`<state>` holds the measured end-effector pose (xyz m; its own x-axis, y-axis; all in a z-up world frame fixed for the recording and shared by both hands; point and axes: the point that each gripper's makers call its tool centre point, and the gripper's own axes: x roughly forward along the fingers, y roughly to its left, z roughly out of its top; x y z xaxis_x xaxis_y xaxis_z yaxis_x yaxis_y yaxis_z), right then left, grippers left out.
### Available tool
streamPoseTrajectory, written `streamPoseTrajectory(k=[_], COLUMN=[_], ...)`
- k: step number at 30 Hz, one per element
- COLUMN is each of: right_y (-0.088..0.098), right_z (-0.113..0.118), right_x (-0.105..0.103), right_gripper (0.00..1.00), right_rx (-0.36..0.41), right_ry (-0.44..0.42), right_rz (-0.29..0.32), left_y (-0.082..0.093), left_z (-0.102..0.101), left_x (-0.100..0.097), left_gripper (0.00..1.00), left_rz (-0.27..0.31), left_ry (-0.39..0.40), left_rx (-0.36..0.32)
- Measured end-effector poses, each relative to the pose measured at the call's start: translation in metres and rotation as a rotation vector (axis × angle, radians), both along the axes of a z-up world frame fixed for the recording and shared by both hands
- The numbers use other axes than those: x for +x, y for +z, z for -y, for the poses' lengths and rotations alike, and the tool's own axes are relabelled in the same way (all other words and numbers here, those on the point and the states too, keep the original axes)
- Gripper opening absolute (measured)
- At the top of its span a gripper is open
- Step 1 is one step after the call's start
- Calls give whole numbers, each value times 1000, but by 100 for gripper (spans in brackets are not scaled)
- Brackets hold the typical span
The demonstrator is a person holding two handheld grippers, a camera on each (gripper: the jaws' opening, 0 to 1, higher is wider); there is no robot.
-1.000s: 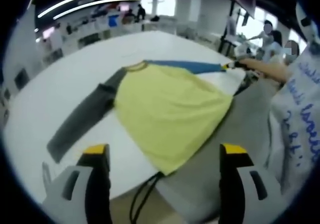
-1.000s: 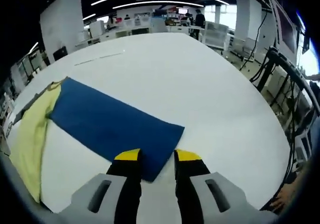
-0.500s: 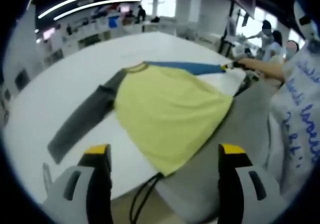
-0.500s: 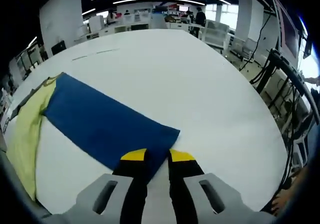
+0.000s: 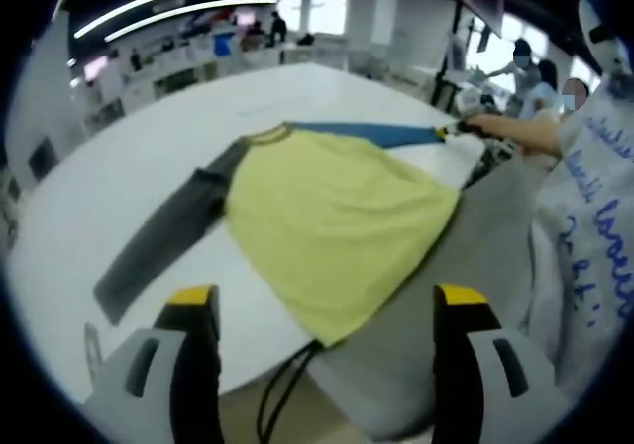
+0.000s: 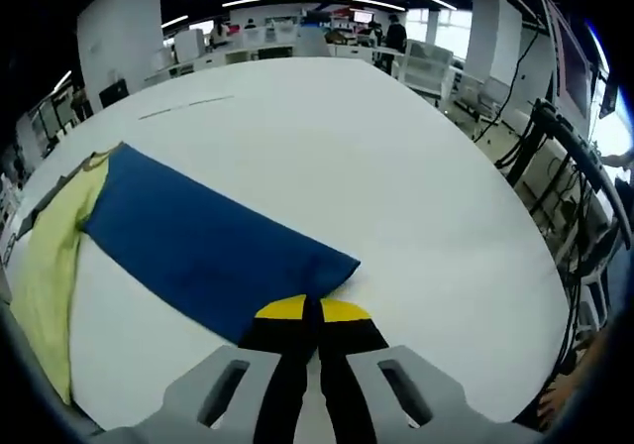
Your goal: Fold the garment on the visible template until the final outline fits inside the template.
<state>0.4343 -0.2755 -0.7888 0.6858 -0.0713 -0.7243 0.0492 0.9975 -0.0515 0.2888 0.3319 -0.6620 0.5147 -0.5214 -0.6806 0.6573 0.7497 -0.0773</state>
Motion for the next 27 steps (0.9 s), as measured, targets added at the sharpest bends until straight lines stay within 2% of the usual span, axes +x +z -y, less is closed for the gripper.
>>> streamPoseTrajectory(k=[5, 10, 16, 27], right_y=[6, 18, 44, 78], right_z=[-3, 5, 11, 21], right_x=[2, 11, 26, 47], right_gripper=[3, 3, 3, 3], right_rx=[-16, -34, -83, -159], right_ry=[-2, 0, 18, 67], right_rz=[-3, 13, 51, 88], left_y=[1, 1, 0, -2], left_z=[-1, -1, -1, -9], left_x=[0, 0, 0, -2], left_gripper=[86, 85, 85, 86], left_rz=[8, 11, 15, 16], left_ry=[2, 7, 5, 27], left_rx=[5, 1, 0, -10])
